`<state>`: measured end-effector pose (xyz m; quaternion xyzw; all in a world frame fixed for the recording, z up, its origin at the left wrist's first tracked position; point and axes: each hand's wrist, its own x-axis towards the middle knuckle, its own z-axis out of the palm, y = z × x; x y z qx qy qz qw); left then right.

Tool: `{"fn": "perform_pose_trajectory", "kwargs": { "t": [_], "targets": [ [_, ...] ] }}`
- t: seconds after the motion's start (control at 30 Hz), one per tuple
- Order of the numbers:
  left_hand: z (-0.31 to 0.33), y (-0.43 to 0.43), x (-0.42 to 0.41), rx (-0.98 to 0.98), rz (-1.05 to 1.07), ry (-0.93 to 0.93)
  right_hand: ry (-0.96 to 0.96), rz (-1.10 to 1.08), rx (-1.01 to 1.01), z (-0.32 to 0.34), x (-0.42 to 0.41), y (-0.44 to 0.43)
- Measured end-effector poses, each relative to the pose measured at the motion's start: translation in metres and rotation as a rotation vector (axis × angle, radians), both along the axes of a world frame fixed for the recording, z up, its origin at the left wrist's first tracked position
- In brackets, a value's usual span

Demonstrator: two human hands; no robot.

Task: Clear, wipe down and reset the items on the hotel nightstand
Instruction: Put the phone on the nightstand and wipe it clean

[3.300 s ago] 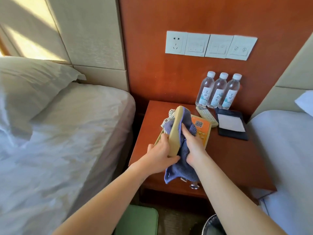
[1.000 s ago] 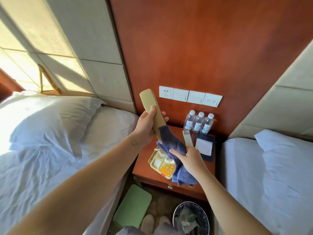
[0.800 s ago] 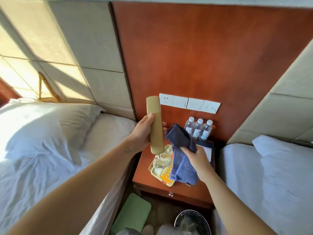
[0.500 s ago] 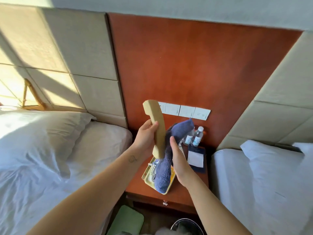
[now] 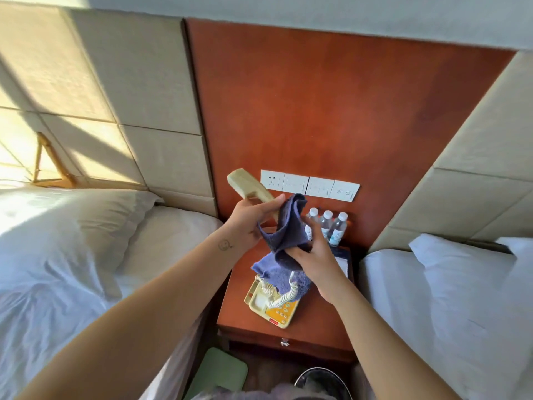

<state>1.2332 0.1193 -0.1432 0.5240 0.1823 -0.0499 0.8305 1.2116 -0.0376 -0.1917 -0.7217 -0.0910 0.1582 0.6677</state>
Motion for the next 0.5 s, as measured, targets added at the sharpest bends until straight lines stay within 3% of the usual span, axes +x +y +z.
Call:
{"fn": "perform_pose_trajectory", "kwargs": {
  "t": [0.1,0.27,0.4,0.5],
  "targets": [
    [-0.001,0.001,-0.002,0.063,-0.025,0.057,-0.006,0.038,-0.116,0.000,0.004,0.001],
    [0.002,0.033,0.004,-0.013,0.126,0.093,0.006,-0.010,-0.068,0.000,0.003,-0.007],
    [0.005,0.050,0.000,0.235,0.002,0.010,0.042,-0.020,-0.092,0.000,0.005,-0.009],
    [0.005,0.050,-0.004,0.253,-0.054,-0.027,0.028,-0.018,-0.089,0.007,0.012,-0.010]
  ]
}}
